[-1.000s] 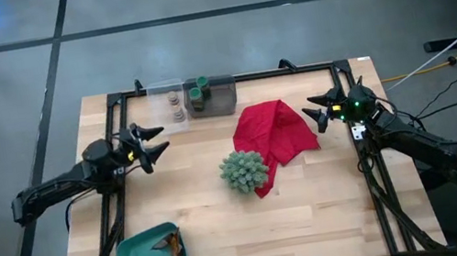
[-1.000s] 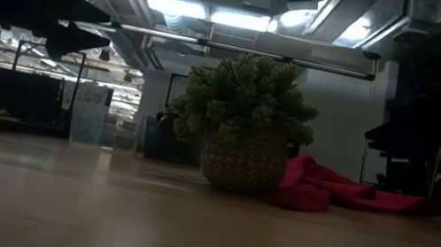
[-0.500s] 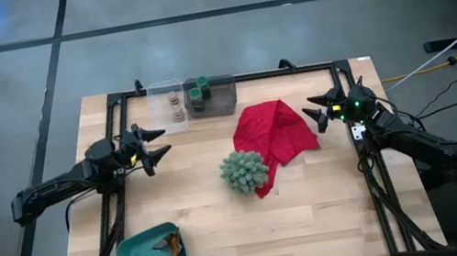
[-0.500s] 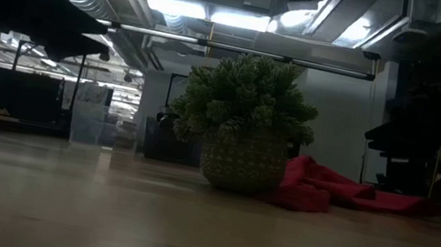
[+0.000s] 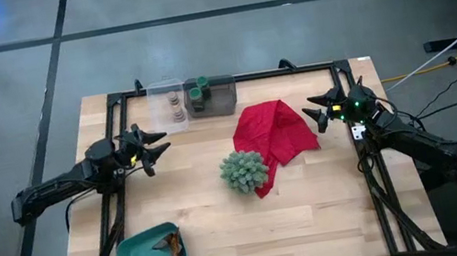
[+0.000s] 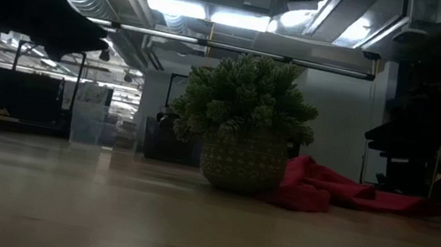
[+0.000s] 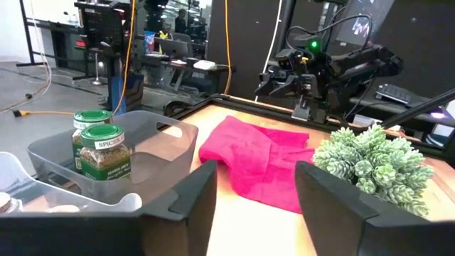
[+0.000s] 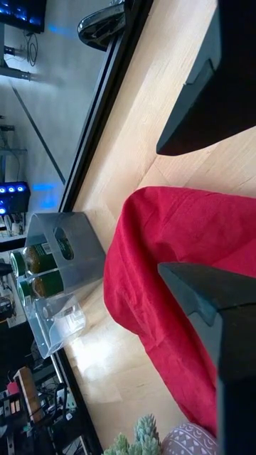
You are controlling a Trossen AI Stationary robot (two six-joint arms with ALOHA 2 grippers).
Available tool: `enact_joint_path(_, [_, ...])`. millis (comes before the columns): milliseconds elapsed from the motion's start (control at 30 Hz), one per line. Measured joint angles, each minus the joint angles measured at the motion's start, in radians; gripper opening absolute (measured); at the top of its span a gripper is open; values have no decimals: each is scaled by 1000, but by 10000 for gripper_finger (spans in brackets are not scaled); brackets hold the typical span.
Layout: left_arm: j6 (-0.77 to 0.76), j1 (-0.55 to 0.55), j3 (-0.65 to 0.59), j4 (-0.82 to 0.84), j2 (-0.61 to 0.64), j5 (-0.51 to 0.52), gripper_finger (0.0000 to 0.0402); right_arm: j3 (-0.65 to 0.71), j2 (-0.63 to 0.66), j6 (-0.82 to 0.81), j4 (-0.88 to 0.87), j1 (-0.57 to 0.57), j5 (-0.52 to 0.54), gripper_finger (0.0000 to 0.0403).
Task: Sort spices by type
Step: Return to Home Position
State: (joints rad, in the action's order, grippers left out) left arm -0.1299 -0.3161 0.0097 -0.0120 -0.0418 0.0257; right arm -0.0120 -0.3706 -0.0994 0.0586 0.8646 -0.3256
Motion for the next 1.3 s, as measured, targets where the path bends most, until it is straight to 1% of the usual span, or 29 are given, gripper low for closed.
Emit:
enact_joint_path(267, [0,0,0,0,0,0,119,0,0,0,0,0,0,257])
enact_joint_path(433, [35,-1,0,0,0,0,99,0,0,0,0,0,0,257])
enact_joint_path(533, [56,-1,0,0,0,0,96,0,0,0,0,0,0,257])
enact_joint_path(1300, [56,-1,0,0,0,0,100,0,0,0,0,0,0,257])
